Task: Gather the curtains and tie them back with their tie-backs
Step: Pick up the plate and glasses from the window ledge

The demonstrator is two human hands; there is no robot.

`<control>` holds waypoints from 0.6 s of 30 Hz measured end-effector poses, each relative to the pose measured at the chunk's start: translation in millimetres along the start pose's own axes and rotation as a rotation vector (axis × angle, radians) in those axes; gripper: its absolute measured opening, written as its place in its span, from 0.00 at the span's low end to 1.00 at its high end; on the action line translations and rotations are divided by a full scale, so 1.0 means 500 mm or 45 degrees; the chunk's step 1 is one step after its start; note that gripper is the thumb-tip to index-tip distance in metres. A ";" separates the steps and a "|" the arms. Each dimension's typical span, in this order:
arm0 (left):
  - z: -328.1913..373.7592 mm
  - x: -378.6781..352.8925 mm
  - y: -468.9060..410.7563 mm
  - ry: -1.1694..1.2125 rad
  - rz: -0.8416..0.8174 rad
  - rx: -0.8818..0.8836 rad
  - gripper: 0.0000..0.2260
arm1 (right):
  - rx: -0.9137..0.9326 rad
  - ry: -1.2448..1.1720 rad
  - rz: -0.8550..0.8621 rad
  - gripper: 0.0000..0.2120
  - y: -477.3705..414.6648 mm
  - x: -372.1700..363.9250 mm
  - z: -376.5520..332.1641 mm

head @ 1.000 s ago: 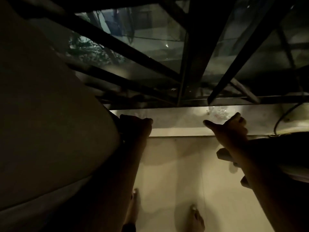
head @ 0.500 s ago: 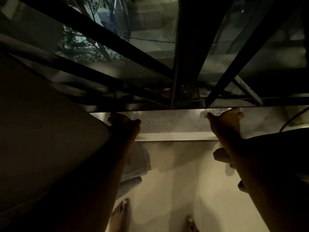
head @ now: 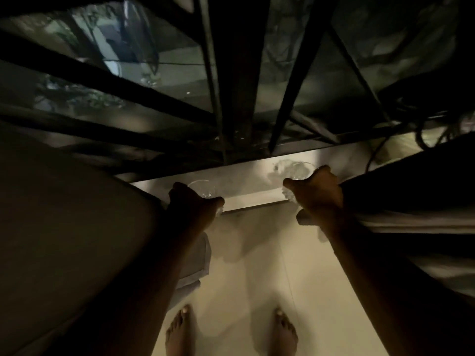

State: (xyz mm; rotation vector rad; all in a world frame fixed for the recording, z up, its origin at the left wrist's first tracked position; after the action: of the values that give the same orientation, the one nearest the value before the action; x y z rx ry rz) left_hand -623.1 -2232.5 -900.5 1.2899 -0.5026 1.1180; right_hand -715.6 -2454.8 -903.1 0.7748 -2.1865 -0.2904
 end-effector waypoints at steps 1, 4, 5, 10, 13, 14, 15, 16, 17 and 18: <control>0.009 -0.006 0.013 0.014 -0.001 -0.065 0.43 | -0.003 0.004 0.018 0.35 0.011 0.014 0.001; 0.061 0.022 0.089 0.026 -0.003 -0.259 0.40 | -0.021 -0.001 0.058 0.36 0.072 0.092 -0.010; 0.079 0.034 0.117 0.021 -0.011 -0.329 0.41 | -0.042 -0.021 0.072 0.36 0.100 0.129 -0.014; 0.163 0.122 0.271 -0.039 -0.077 -0.671 0.42 | -0.072 -0.129 0.155 0.32 0.256 0.312 -0.052; 0.207 0.189 0.387 -0.130 -0.116 -0.894 0.37 | 0.004 -0.205 0.224 0.32 0.364 0.425 -0.074; 0.219 0.217 0.428 -0.142 -0.118 -0.970 0.34 | 0.042 -0.241 0.243 0.33 0.398 0.457 -0.081; 0.238 0.241 0.475 -0.161 -0.102 -1.080 0.33 | 0.078 -0.281 0.300 0.32 0.435 0.500 -0.087; 0.251 0.263 0.517 -0.172 -0.088 -1.172 0.33 | 0.112 -0.307 0.358 0.30 0.467 0.537 -0.088; 0.272 0.284 0.564 -0.184 -0.092 -1.277 0.32 | 0.139 -0.347 0.433 0.27 0.503 0.583 -0.088; 0.286 0.304 0.604 -0.196 -0.133 -1.343 0.30 | 0.160 -0.383 0.481 0.25 0.529 0.617 -0.087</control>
State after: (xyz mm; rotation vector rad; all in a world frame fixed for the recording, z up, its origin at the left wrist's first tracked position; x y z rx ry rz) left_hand -779.3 -2342.0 -587.2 0.4550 -0.9583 0.5024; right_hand -955.2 -2434.1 -572.3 0.3860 -2.5994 -0.0801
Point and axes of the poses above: each hand's wrist, its own y-axis away from the middle knuckle, its own x-axis out of the back of the hand, z = x × y, the point moved 2 cm from there along -y, towards the middle knuckle, and after that the axes turned 15 degrees about -y, right-handed, at the moved point
